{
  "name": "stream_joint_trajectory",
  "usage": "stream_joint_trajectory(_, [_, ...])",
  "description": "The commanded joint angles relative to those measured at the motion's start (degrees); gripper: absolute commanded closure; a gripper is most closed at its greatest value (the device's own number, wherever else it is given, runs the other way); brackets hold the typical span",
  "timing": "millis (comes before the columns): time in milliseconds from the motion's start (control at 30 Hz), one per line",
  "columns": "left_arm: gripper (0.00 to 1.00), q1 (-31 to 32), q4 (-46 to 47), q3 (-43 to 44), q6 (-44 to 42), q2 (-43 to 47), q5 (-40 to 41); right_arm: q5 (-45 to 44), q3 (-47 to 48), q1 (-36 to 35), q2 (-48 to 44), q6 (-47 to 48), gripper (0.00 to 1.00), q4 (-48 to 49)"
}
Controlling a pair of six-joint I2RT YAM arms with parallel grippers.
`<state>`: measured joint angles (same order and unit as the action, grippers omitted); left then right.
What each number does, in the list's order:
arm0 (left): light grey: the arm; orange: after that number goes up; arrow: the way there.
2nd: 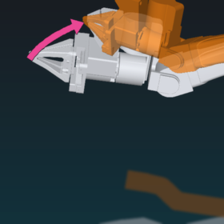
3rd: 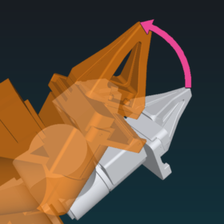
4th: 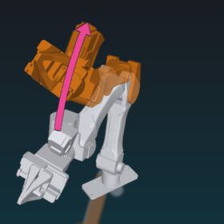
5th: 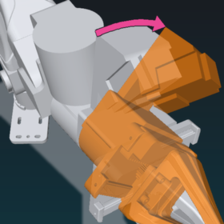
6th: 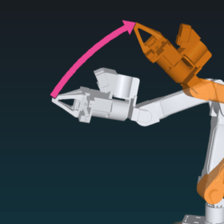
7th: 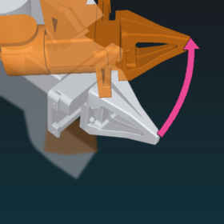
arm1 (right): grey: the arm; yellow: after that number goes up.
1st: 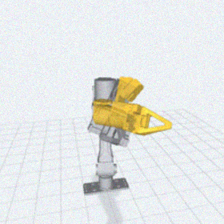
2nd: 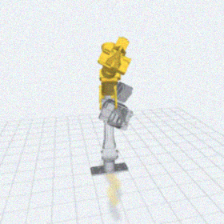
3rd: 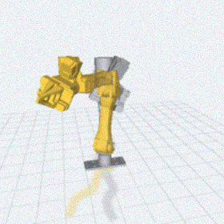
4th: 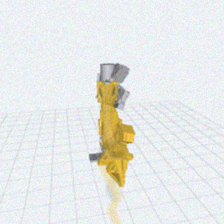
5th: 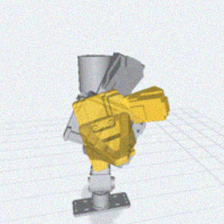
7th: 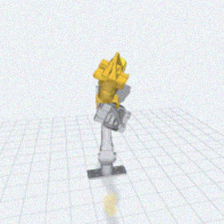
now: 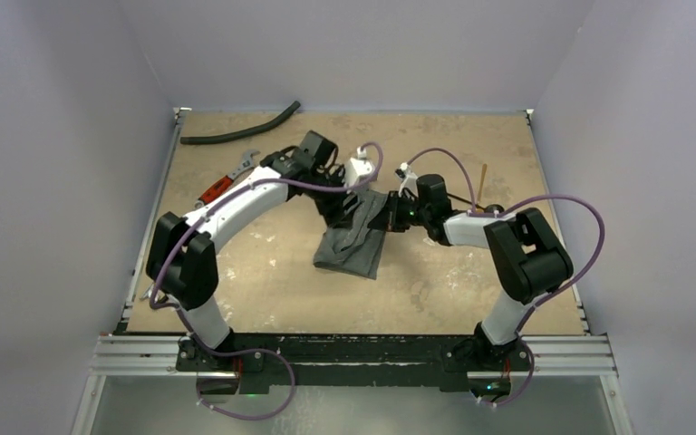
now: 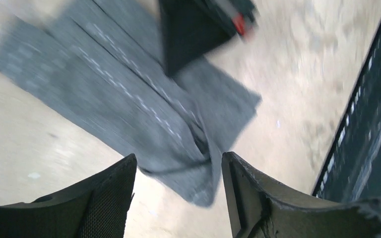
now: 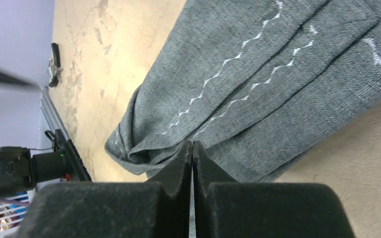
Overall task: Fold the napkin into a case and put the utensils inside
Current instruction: Smooth out the 2/3-rectangle-folded napkin at the center of the board.
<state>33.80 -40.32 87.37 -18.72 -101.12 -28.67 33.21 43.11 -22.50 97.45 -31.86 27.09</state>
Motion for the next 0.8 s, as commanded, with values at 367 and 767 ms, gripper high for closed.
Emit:
stream_joint_trajectory(367, [0.40,7.1,3.2,-15.6,-8.9,0.4,5.0,0.6,3.2,3.0,7.2,1.3,1.00,-0.1])
stream_joint_trajectory(767, [0.50,7.5,2.9,-12.9,-10.9,-3.0,7.8,0.7,0.3,3.1,7.9,0.8,1.00,2.6])
